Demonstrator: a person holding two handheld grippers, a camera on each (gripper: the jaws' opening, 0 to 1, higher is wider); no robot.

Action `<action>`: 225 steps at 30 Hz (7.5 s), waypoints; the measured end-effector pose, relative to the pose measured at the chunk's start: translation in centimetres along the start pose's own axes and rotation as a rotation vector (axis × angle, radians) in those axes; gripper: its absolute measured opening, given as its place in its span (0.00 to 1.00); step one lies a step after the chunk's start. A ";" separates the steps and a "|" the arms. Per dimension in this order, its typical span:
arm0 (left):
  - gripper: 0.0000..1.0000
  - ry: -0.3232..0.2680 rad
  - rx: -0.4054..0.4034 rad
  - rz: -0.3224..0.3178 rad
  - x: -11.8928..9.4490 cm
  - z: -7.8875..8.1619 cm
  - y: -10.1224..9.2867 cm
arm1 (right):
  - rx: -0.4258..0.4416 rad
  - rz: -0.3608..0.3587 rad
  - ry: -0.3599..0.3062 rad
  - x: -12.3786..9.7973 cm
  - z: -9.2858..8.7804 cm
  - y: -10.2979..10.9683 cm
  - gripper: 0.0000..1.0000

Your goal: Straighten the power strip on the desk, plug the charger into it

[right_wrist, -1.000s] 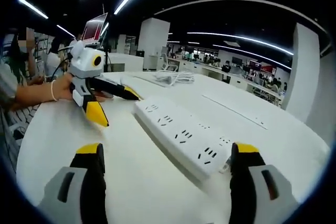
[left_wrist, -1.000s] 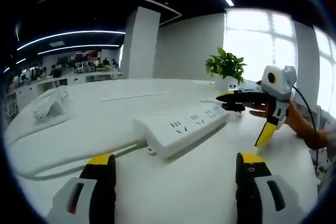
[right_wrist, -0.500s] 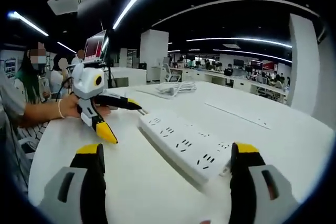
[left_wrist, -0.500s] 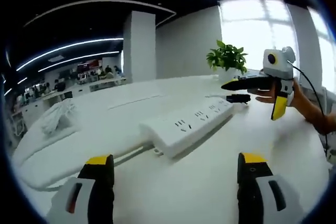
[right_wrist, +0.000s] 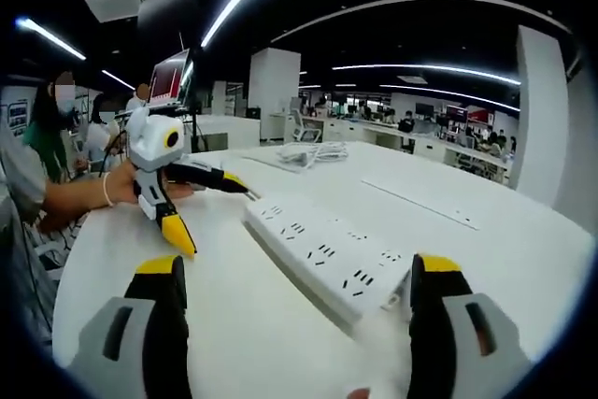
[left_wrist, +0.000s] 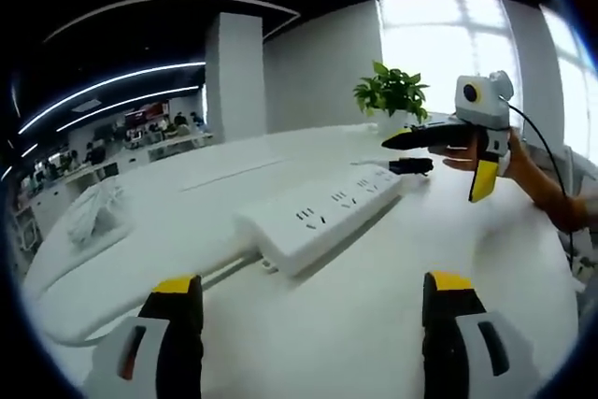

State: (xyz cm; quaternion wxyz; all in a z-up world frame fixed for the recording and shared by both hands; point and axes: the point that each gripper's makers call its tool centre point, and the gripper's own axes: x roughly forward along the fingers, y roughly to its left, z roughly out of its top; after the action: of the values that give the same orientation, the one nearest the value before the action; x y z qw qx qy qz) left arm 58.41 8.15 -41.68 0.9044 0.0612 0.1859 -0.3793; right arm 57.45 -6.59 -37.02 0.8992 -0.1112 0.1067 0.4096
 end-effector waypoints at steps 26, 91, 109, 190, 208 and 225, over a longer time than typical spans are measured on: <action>0.93 -0.107 -0.044 0.020 -2.6 3.3 -0.4 | 0.083 -0.012 -0.073 -3.0 0.7 -2.8 0.95; 0.91 -0.114 -0.005 -0.010 -4.8 2.4 -6.6 | 0.074 -0.070 -0.003 -7.1 -3.2 -9.4 0.49; 0.91 -0.115 -0.001 -0.014 -5.0 2.6 -6.9 | 0.010 0.063 0.166 -8.1 -5.1 -8.6 0.35; 0.90 -0.087 -0.007 -0.047 -5.4 1.6 -7.6 | 0.205 0.185 -0.108 -7.4 0.1 -6.2 0.08; 0.90 -0.133 -0.012 -0.066 -5.2 2.2 -7.6 | 0.275 -0.055 -0.307 -8.0 3.6 -7.4 0.08; 0.99 -0.310 -0.045 -0.095 -6.1 5.0 -8.1 | 0.294 -0.021 -0.358 -7.1 6.0 -4.5 0.08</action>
State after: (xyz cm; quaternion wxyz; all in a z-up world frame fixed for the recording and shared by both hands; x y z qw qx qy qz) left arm 50.19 5.24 -34.48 0.9045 -0.0272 0.0550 -0.4220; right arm 56.87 -12.78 -28.77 0.9144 0.0943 0.0029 0.3936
